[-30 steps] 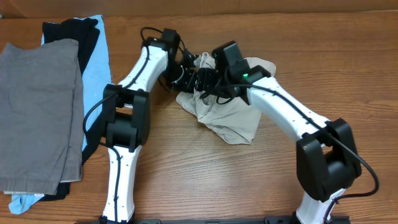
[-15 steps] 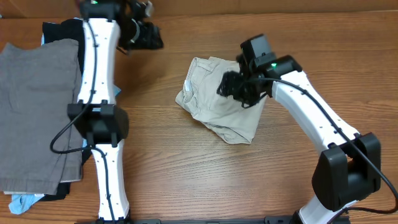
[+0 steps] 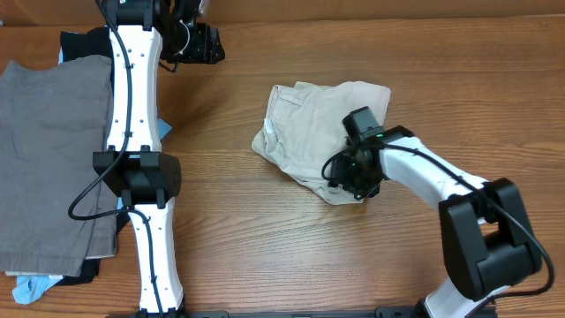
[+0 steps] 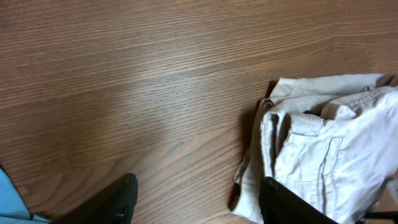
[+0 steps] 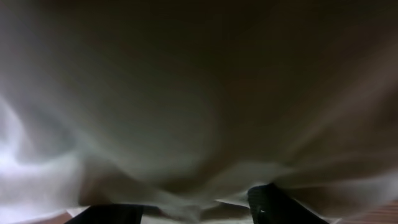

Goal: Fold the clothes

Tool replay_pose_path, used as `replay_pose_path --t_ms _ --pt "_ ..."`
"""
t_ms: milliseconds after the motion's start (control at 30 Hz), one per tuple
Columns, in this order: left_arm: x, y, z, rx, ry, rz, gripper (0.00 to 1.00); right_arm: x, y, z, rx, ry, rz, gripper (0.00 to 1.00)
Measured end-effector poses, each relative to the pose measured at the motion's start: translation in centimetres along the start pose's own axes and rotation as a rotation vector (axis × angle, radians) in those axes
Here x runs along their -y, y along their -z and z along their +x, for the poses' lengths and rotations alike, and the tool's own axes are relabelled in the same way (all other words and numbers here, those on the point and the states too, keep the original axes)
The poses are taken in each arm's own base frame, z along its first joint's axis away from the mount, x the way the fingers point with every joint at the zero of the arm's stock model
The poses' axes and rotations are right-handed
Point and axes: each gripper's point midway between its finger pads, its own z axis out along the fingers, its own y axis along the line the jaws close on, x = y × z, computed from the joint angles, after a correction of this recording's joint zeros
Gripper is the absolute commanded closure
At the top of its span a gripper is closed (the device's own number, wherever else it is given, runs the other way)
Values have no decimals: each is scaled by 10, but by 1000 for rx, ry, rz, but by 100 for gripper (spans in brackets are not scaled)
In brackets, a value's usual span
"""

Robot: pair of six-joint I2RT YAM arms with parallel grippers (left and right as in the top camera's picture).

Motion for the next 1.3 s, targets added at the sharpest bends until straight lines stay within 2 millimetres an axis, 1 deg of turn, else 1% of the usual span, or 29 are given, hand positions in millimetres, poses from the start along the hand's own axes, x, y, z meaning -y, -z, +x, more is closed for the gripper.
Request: replay_pose_path --t_ms 133,233,300,400,433,500,567,633,733,800,833,867,900,967,1033,1100,1133,1200,1300 --pt "0 0 0 -1 0 -1 35 39 9 -33 117 -109 31 43" --pt "0 0 0 -1 0 -2 35 69 20 -70 243 -169 39 42" --pt "0 0 0 0 0 -2 35 94 29 -102 357 -200 48 35" --pt "0 0 0 0 0 -2 34 125 43 -136 483 -236 49 35" --pt "0 0 0 0 0 -2 34 132 47 -145 514 -241 37 35" --pt "1 0 0 1 -3 -1 33 137 55 -152 531 -243 11 35" --pt "3 -1 0 0 -6 1 31 130 65 -156 504 -233 -36 35" --pt "5 -2 -1 1 -11 2 30 114 83 -164 492 -208 -95 35" --pt "6 -2 -1 2 -14 3 30 70 127 -180 494 -129 -213 35" --pt "6 -2 -1 2 -14 3 29 34 154 -185 507 -52 -285 35" --pt "6 -2 -1 2 -13 3 29 18 160 -183 503 -20 -310 35" --pt "6 -2 -1 1 -13 3 29 3 162 -178 489 12 -328 35" --pt "6 -2 -1 1 -13 3 29 -10 160 -170 466 39 -340 35" --pt "6 -2 -1 1 -13 3 28 -33 147 -149 395 85 -336 35" --pt "6 -2 -1 1 -13 3 29 -49 131 -130 336 121 -315 35" --pt "6 -2 -1 1 -13 3 29 -62 114 -118 298 149 -291 35" --pt "6 -2 -1 1 -13 3 29 -65 106 -115 283 157 -278 35" --pt "6 -2 -1 1 -13 3 29 -68 84 -106 241 162 -240 36" --pt "6 -2 -1 0 -13 2 30 -60 49 -98 174 136 -175 36"
